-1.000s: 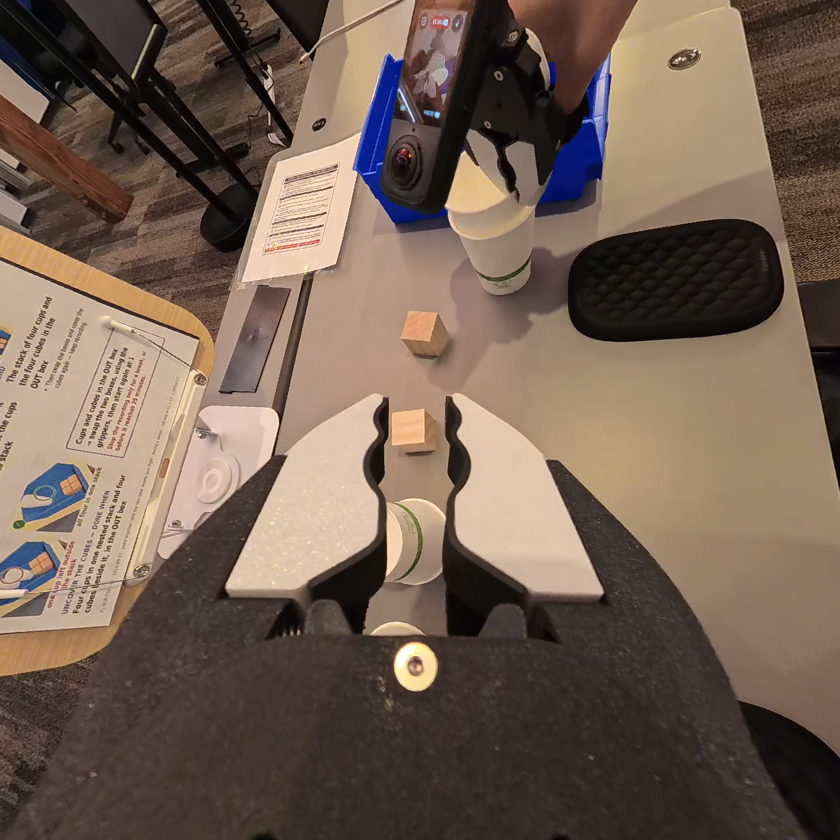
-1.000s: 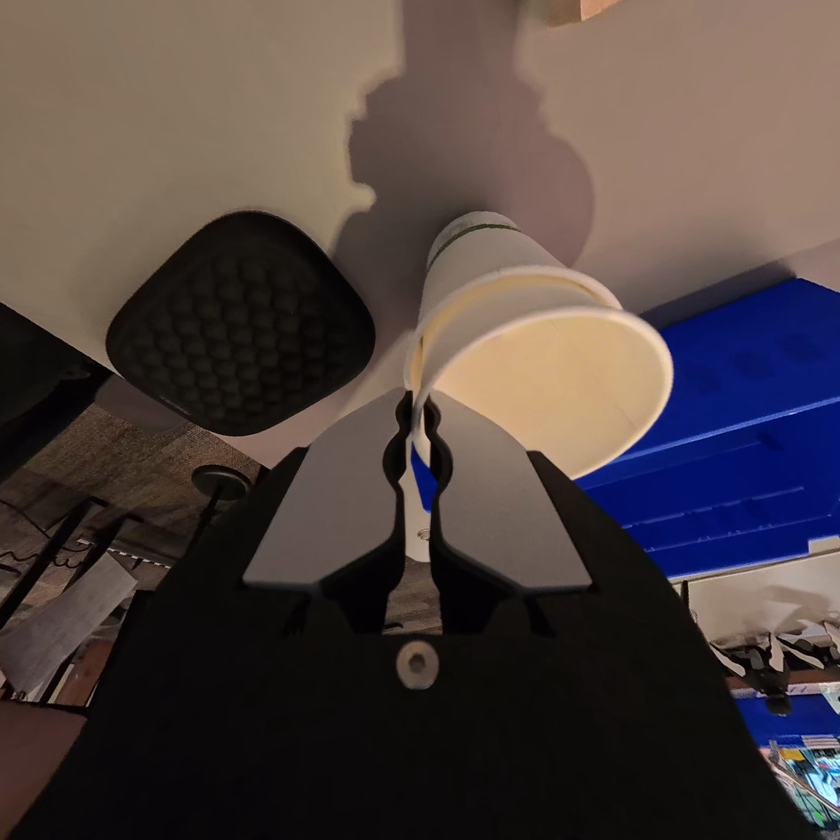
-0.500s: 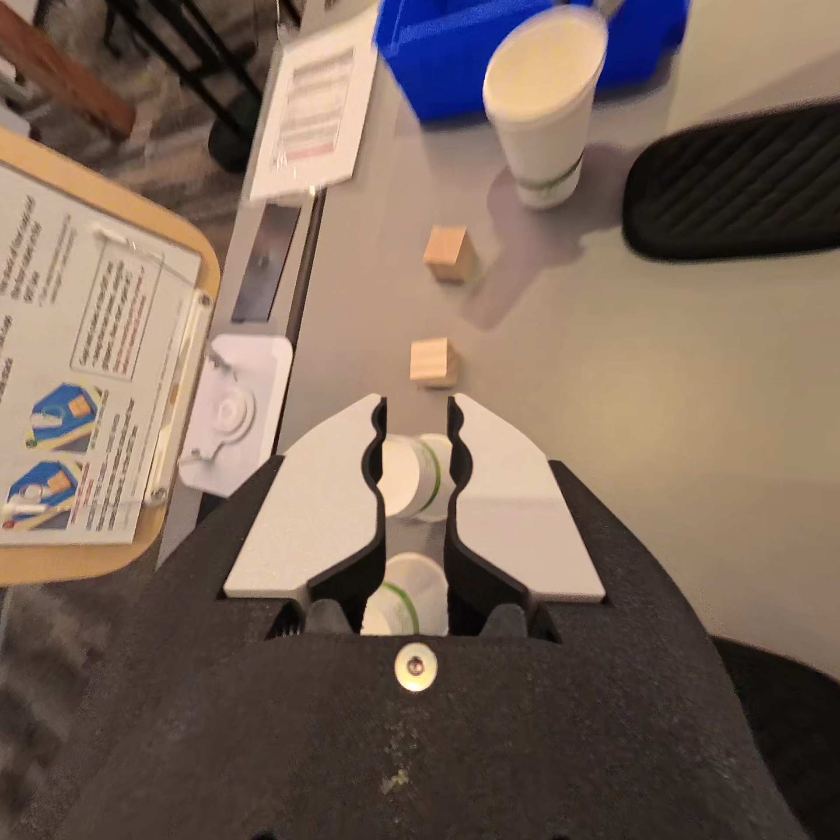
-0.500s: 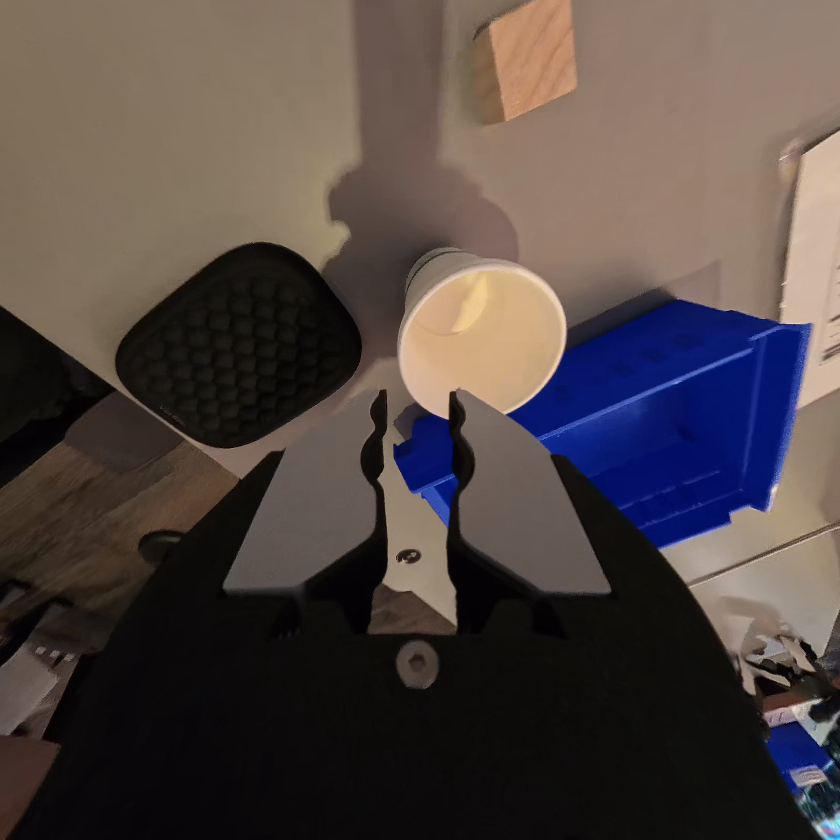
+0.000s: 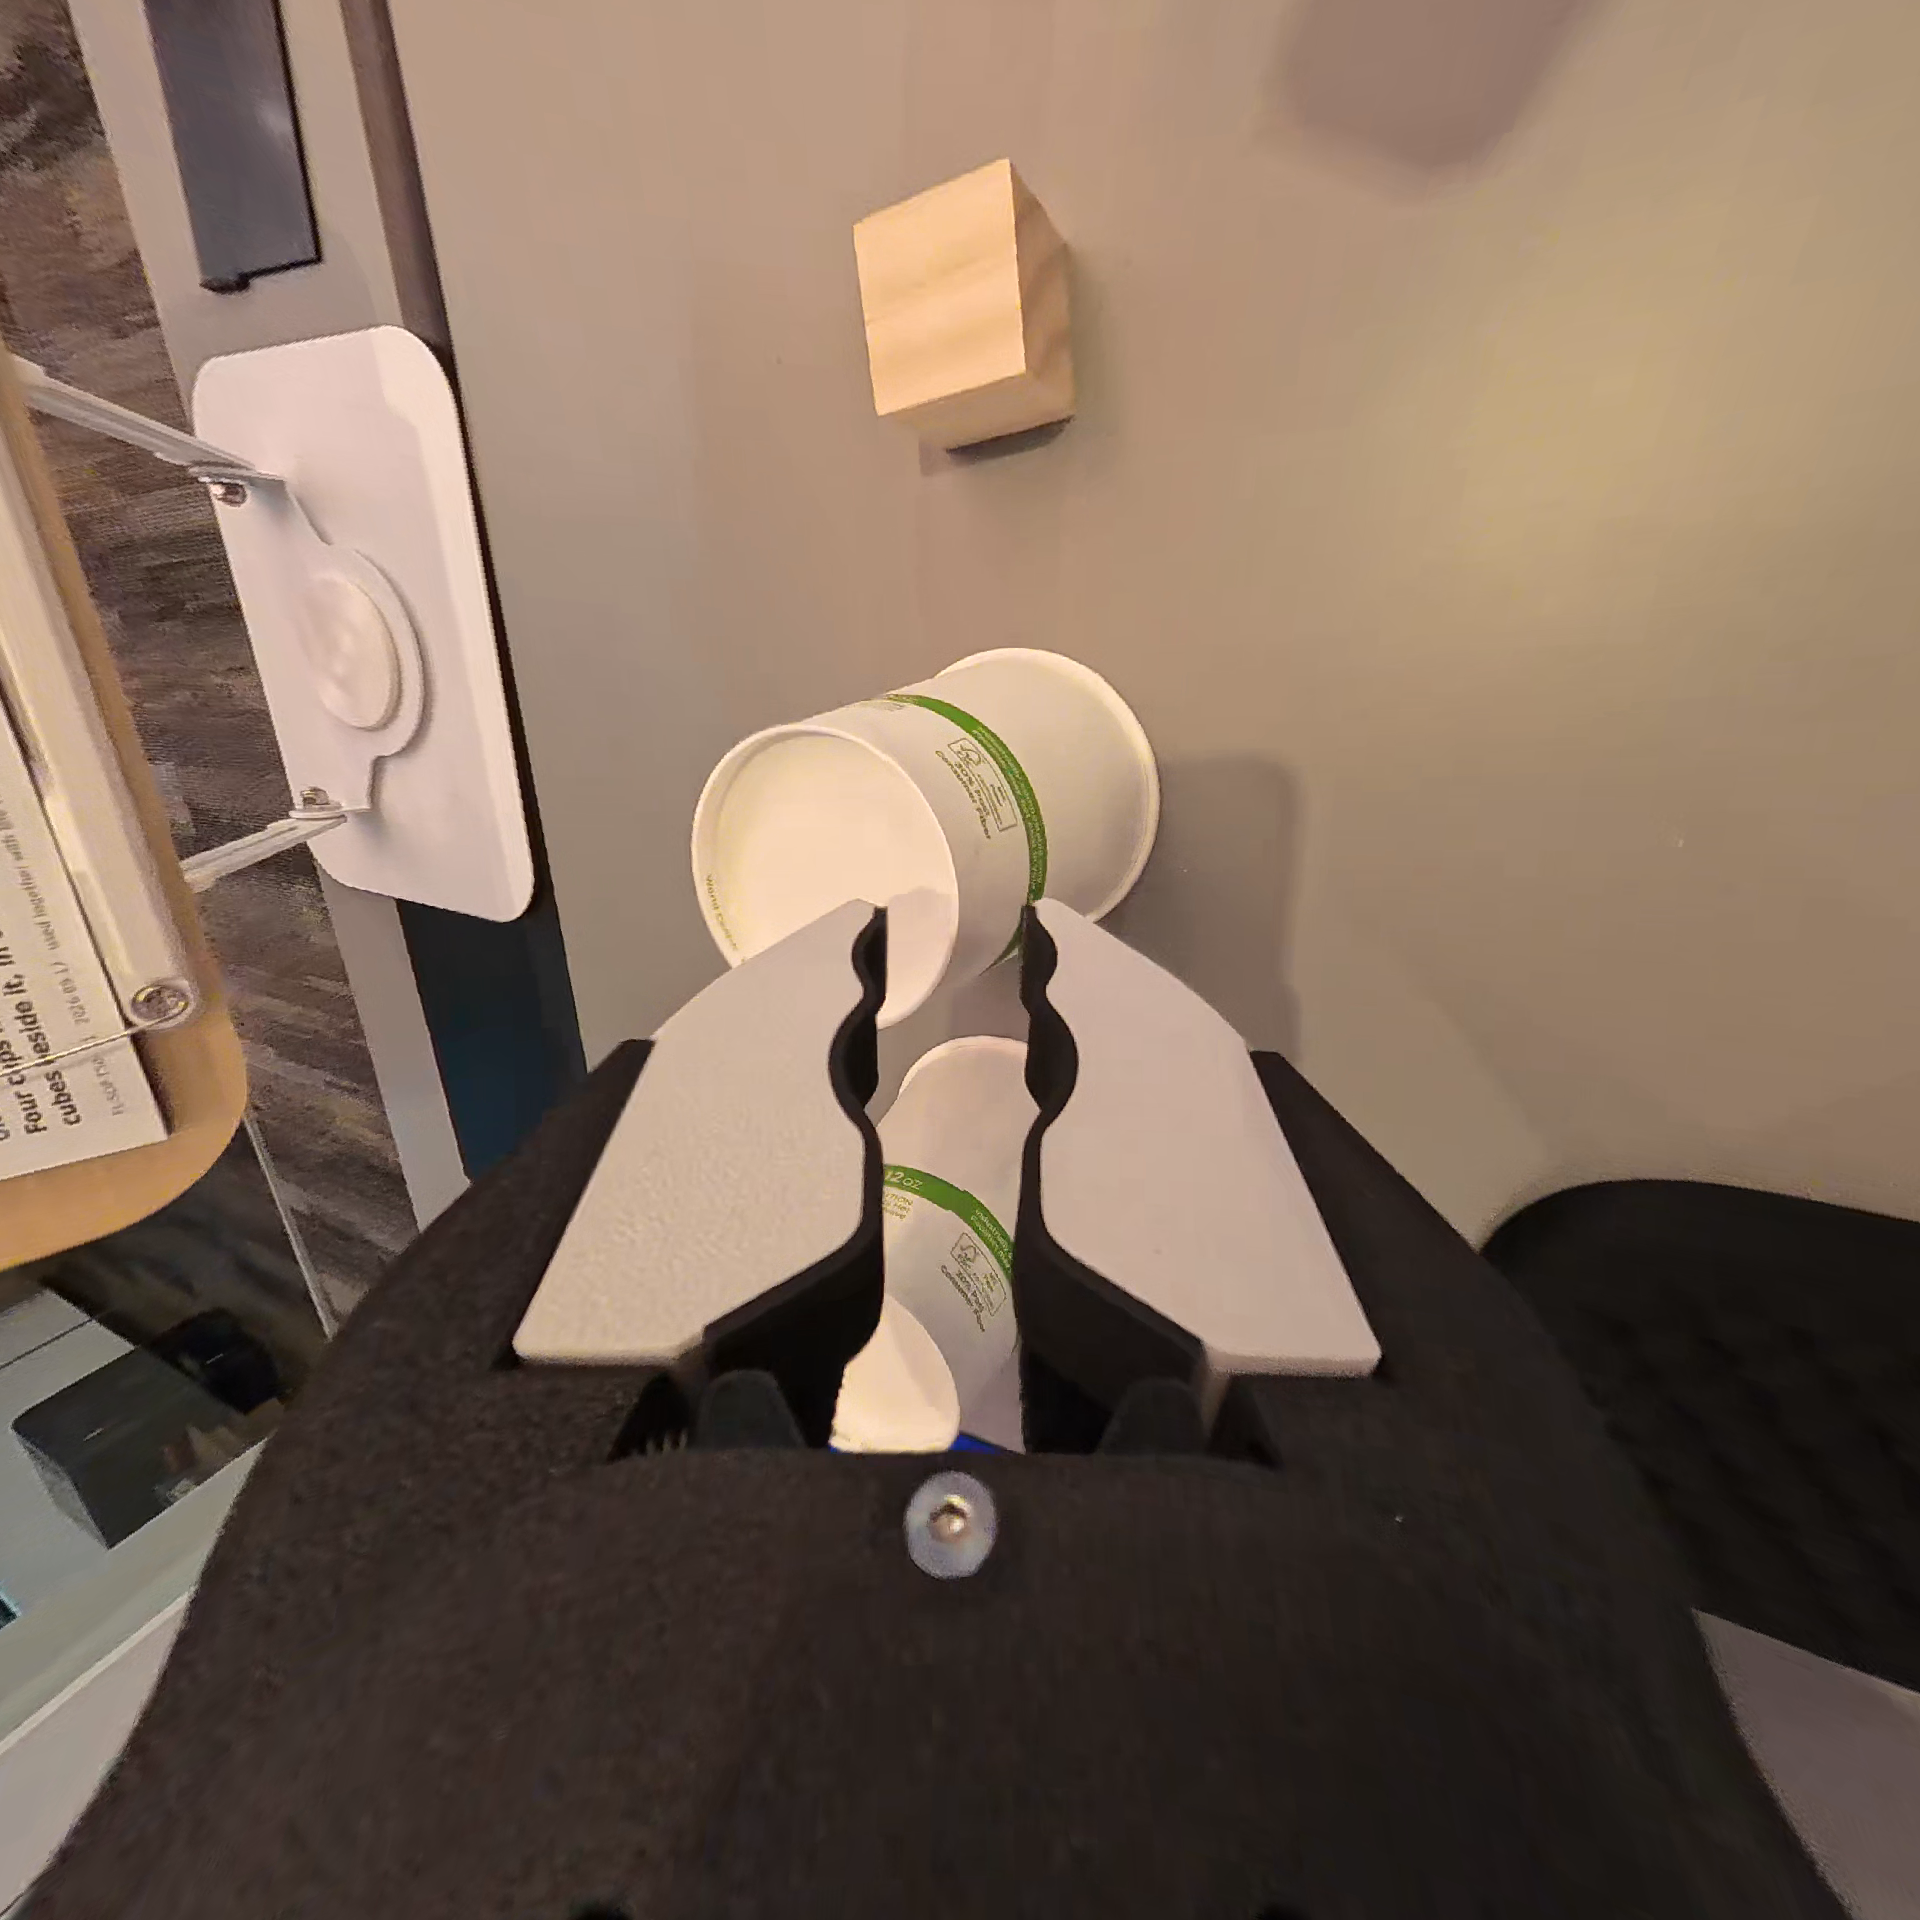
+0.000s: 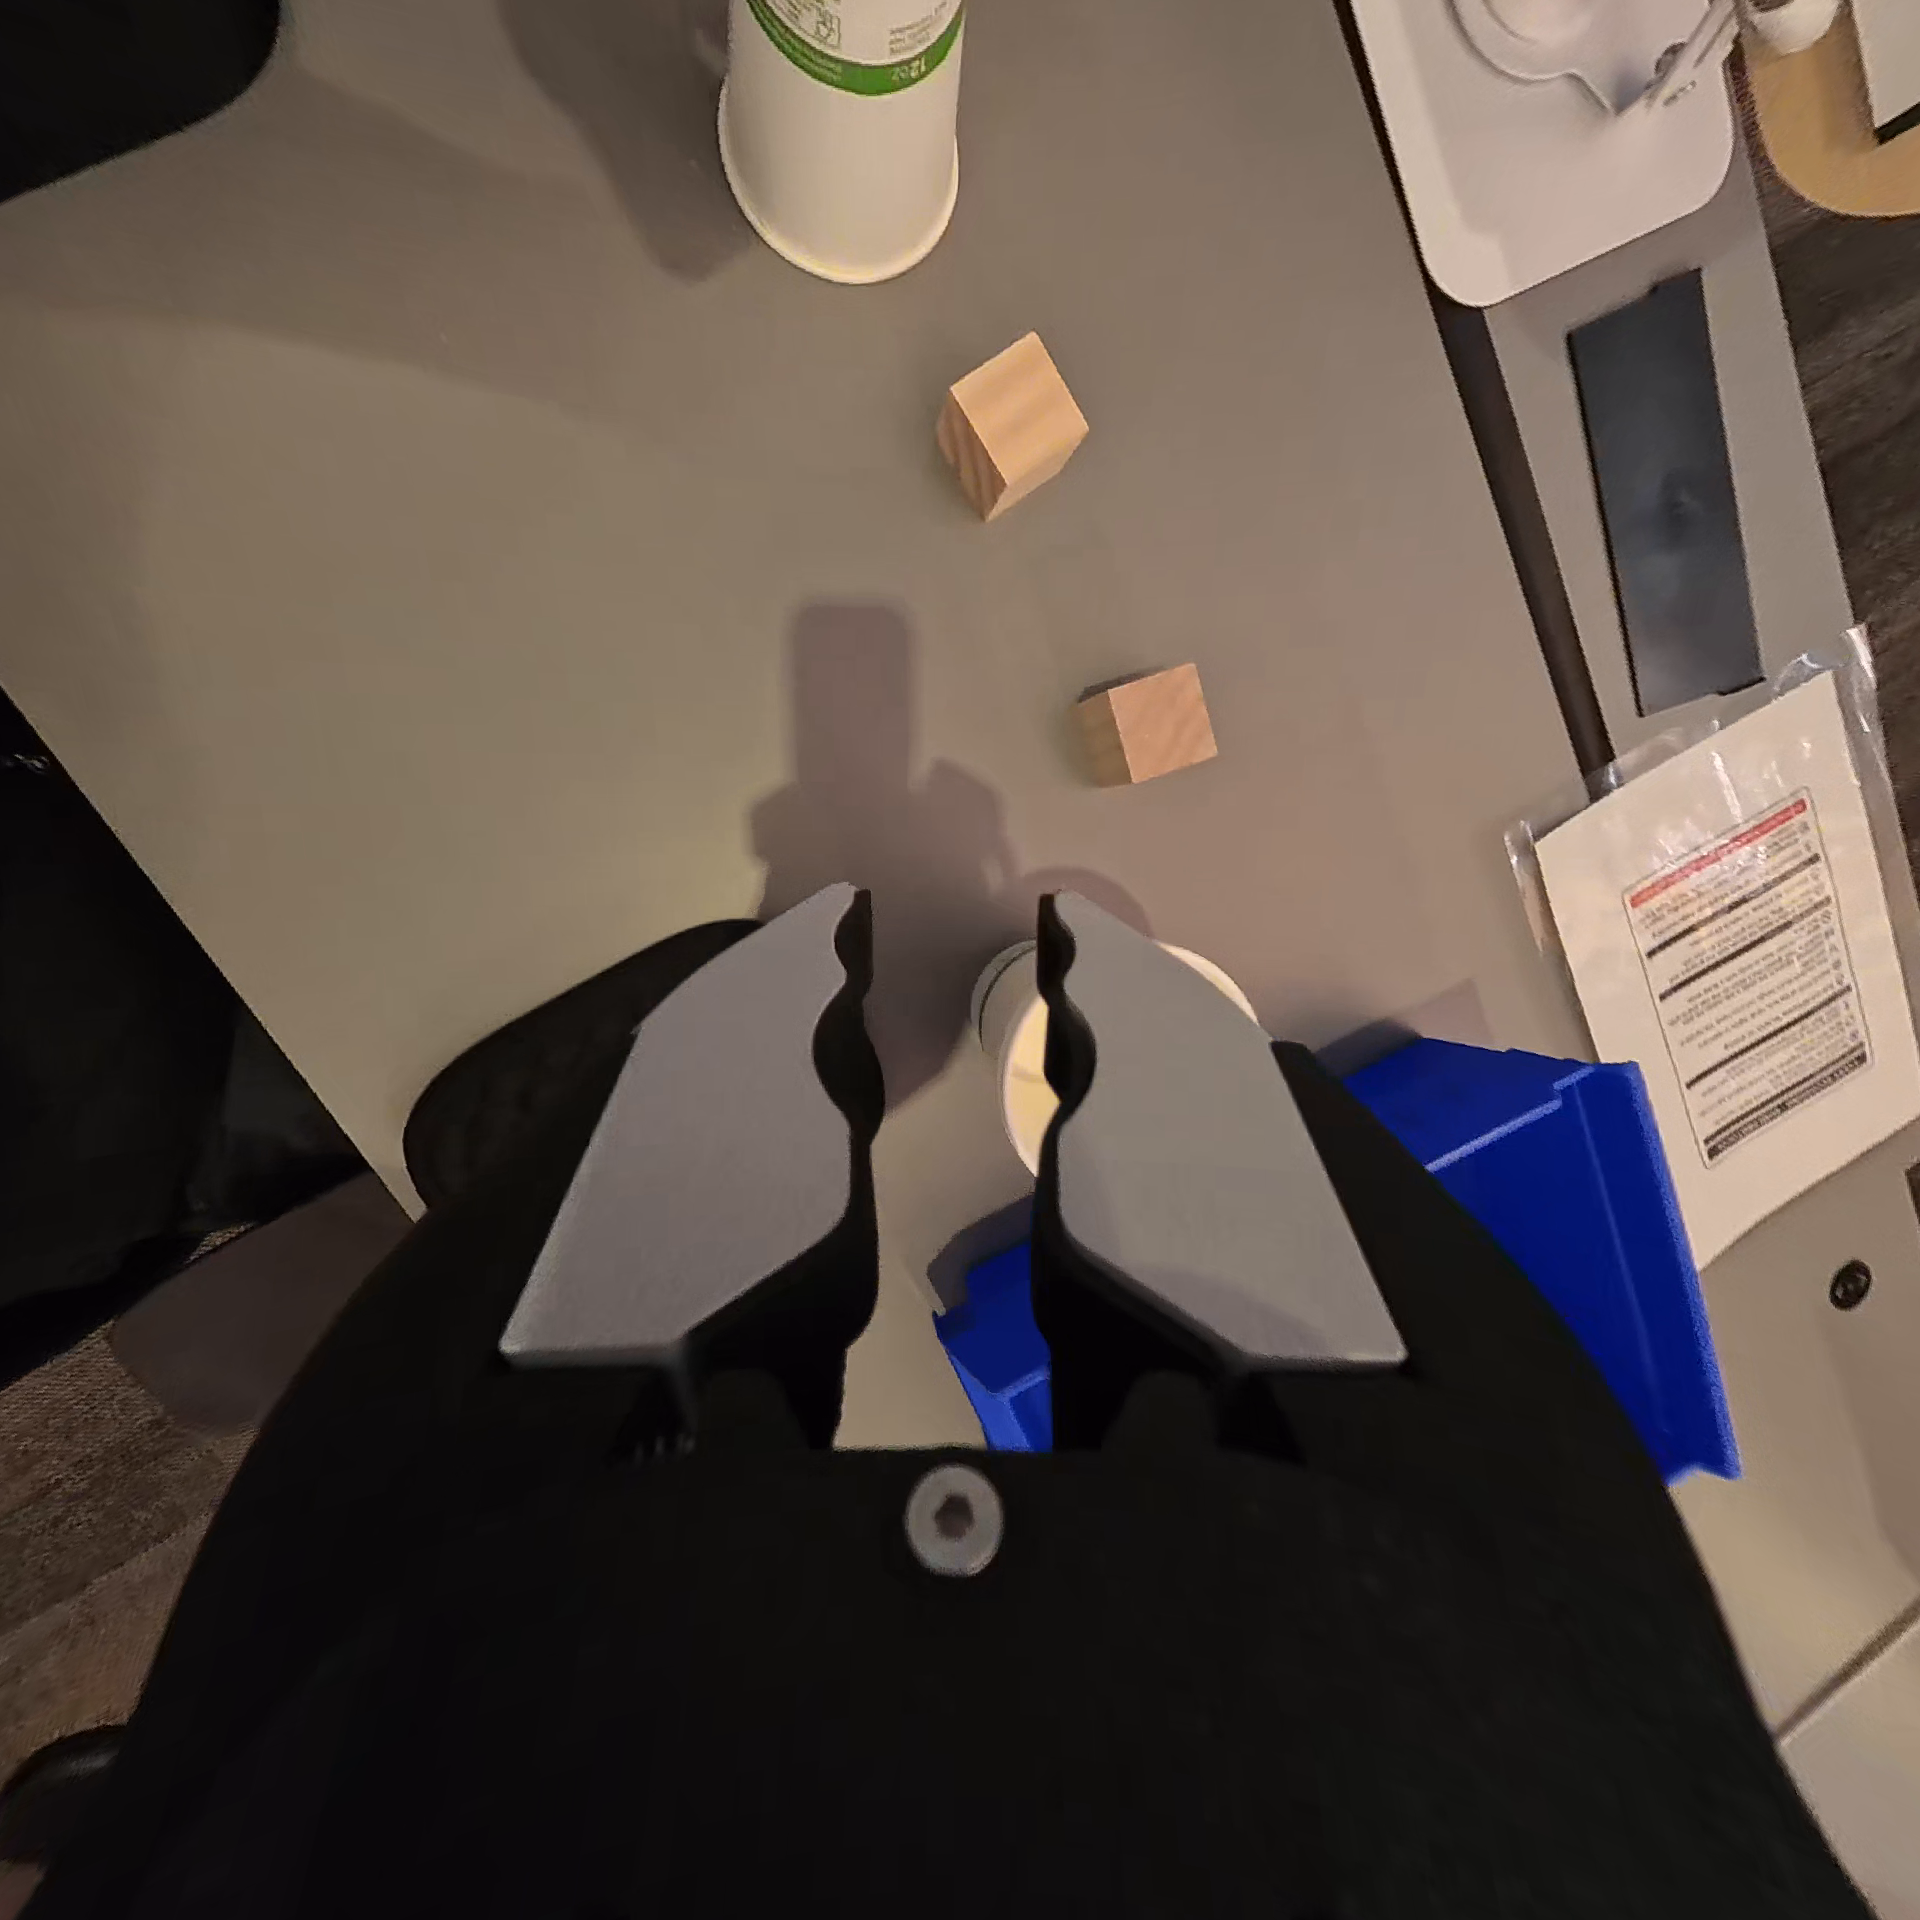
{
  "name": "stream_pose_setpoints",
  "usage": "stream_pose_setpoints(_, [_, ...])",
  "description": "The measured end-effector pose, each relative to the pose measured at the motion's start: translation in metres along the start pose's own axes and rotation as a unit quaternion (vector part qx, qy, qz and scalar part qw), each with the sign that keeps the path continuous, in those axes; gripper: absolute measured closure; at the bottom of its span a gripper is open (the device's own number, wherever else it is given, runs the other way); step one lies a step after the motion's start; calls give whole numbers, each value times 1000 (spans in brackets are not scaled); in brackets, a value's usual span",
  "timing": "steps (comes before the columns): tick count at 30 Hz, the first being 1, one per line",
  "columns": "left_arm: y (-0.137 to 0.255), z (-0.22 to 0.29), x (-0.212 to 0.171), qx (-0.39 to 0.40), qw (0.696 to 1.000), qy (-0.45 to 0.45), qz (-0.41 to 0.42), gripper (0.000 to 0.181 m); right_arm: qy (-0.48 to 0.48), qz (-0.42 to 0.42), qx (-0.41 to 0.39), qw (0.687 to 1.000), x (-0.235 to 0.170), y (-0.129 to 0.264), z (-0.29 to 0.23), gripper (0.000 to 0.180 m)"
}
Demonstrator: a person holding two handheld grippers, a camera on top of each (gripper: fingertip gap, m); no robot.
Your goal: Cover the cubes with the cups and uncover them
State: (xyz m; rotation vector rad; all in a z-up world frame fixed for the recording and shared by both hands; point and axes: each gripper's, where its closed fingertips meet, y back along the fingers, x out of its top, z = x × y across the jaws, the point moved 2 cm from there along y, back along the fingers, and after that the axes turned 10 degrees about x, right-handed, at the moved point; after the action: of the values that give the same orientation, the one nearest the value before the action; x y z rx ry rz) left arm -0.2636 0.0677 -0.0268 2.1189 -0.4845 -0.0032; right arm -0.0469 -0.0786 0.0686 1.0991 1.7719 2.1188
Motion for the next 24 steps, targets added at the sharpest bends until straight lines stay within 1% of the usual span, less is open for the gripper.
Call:
stream_pose_setpoints(4, [-7,2,1,-8,1000,-1,-1,161,-3,10,11,1000,-2,-6,-1,150])
stream_pose_setpoints(10, [-13,3,-2,-8,1000,-1,-5,165,-10,23,20,1000,-6,-3,1,151])
stream_pose_setpoints(11, [-13,3,-1,-7,1000,0,-2,168,-11,25,22,999,-7,-2,1,152])
stream_pose_setpoints(16, [-12,3,-1,-13,1000,-4,-2,170,-16,32,28,999,-8,0,4,153])
stream_pose_setpoints(18, [-11,4,0,-19,1000,-9,-4,174,-18,35,31,999,-9,0,5,154])
stream_pose_setpoints(24, [-9,6,2,-42,999,-21,-8,176,-23,32,39,998,-13,-4,7,154])
